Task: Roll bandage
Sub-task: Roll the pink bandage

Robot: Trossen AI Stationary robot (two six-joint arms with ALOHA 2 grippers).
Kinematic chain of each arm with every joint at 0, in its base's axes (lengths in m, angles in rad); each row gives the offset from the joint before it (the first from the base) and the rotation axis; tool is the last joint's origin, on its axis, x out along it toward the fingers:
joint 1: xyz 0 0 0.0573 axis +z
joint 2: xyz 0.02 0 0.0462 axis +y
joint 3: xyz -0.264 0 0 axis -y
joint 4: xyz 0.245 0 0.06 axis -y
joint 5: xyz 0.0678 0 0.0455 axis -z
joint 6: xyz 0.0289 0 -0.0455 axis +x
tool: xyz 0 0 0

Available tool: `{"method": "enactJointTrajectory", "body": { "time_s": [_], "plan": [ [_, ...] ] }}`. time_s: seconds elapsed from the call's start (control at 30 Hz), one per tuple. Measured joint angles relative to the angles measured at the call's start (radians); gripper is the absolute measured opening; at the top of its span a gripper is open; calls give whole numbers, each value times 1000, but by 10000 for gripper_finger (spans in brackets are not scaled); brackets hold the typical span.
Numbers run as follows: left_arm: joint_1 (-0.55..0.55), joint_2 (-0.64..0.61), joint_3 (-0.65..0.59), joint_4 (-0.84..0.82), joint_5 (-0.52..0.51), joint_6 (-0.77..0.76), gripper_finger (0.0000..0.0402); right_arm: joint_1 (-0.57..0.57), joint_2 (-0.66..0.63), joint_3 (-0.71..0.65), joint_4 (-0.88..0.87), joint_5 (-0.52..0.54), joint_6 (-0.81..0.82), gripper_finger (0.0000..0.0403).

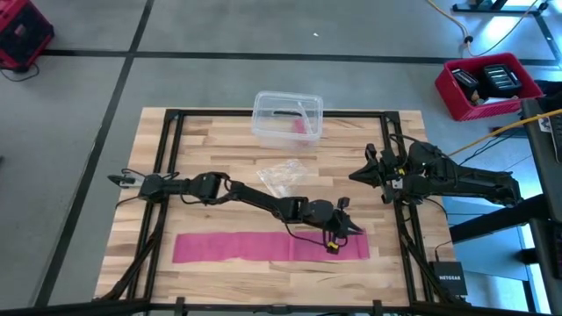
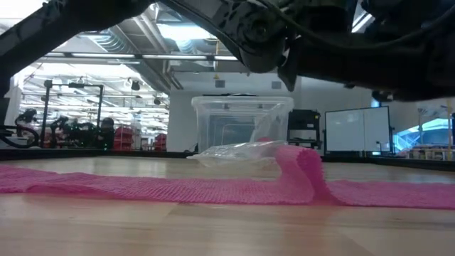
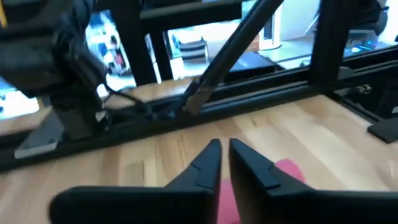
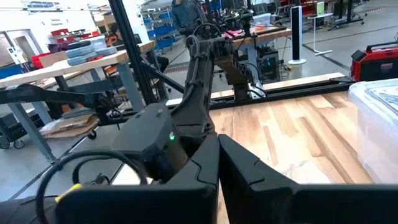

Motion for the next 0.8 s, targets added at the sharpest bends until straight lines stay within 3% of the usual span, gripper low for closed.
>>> {"method": "enactJointTrajectory", "body": {
  "time_s": [0.23, 0.37, 0.8],
  "plan": [
    [28, 17, 1, 20, -4, -151, 142, 0, 0, 0, -33, 29, 0, 10],
    [28, 45, 1, 33, -3, -217, 177, 0, 0, 0, -59, 54, 0, 10],
    [-12, 65, 0, -80, 33, -200, 178, 0, 0, 0, -133, 27, 10, 10]
  ]
}}
